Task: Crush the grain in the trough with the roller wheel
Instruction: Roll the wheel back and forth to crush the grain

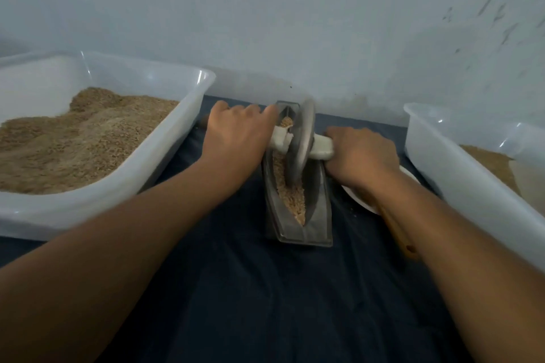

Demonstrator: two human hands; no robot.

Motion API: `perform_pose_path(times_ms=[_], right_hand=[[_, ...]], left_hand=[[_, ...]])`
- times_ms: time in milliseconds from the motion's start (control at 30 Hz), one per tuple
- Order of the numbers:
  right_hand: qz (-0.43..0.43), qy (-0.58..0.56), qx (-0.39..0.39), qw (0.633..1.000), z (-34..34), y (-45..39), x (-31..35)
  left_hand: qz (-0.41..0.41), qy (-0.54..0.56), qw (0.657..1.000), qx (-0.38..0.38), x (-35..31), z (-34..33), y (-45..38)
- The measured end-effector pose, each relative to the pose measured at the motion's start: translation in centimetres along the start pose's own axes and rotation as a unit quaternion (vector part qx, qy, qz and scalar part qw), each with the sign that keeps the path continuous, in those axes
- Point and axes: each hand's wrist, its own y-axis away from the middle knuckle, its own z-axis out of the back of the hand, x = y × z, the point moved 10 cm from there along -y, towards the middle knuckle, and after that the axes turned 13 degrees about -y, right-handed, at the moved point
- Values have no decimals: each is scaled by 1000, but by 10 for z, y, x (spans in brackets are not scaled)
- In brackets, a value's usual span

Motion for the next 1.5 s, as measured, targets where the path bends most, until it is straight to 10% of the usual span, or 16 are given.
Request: perform_pose_path(times_ms=[333, 1500], right_hand=[[31, -26, 54, 998, -8, -28, 3], [50, -3, -151, 987, 36, 74, 28]], left_hand=[[1, 6, 1000, -9, 3, -15, -18], [-2, 6, 1000, 2, -2, 41, 42]])
